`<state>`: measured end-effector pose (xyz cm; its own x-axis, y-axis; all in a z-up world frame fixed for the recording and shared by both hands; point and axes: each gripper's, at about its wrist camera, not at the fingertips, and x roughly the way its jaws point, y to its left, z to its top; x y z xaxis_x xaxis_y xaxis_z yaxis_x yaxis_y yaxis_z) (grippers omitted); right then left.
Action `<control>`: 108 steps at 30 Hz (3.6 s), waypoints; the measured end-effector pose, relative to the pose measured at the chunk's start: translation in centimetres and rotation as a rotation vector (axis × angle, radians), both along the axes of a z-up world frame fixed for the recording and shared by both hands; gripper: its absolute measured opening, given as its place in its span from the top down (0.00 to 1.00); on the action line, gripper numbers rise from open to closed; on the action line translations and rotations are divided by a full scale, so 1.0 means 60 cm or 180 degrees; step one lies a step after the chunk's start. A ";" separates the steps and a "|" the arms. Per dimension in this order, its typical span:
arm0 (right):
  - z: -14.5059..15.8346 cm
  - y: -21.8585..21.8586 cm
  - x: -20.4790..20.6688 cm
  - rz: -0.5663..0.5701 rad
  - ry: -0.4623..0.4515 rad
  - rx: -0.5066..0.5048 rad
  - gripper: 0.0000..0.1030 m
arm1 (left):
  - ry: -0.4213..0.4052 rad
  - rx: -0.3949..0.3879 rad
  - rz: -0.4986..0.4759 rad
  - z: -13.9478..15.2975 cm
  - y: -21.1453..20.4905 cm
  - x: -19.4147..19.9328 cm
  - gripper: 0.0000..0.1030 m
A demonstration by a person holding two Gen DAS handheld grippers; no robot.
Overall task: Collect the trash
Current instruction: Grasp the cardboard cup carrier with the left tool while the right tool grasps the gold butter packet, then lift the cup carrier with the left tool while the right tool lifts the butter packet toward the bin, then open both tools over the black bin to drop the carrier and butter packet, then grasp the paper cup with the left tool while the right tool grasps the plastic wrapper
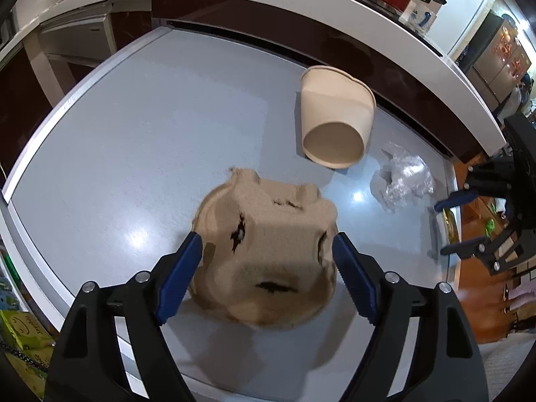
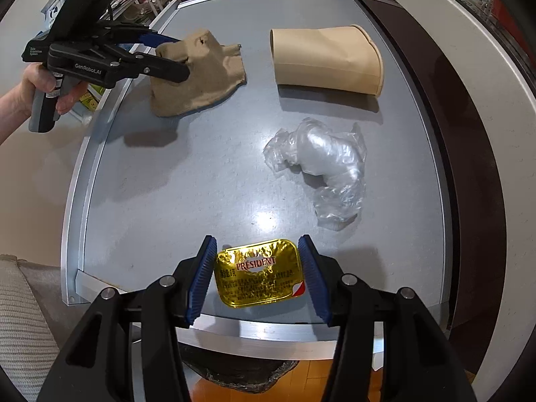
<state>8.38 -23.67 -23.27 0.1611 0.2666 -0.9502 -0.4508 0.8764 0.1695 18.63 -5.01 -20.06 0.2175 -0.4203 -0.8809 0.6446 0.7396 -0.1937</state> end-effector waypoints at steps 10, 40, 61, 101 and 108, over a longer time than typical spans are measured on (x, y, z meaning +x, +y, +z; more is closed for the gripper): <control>0.004 0.001 0.001 -0.0020 -0.0030 0.0027 0.51 | 0.0063 -0.0002 0.0046 -0.011 -0.025 0.017 0.27; 0.138 -0.044 -0.036 -0.0148 -0.0627 0.0281 0.51 | -0.0624 -0.0147 0.0959 0.155 0.013 -0.123 0.30; 0.191 -0.074 -0.203 -0.0011 -0.0700 0.0331 0.51 | -0.0731 -0.0380 0.1130 0.225 -0.002 -0.338 0.30; 0.075 -0.142 -0.271 -0.0891 -0.0492 0.0007 0.16 | -0.0291 -0.0211 0.0793 0.106 -0.084 -0.457 0.14; 0.104 -0.085 -0.169 -0.0665 -0.0922 -0.0240 0.09 | -0.0802 -0.0062 0.0965 0.166 -0.053 -0.338 0.09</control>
<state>-1.77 -28.76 -17.01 0.4701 0.1306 -0.8729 -0.2806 0.9598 -0.0075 -1.66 -8.20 -10.11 0.5428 -0.3199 -0.7766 0.4266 0.9015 -0.0731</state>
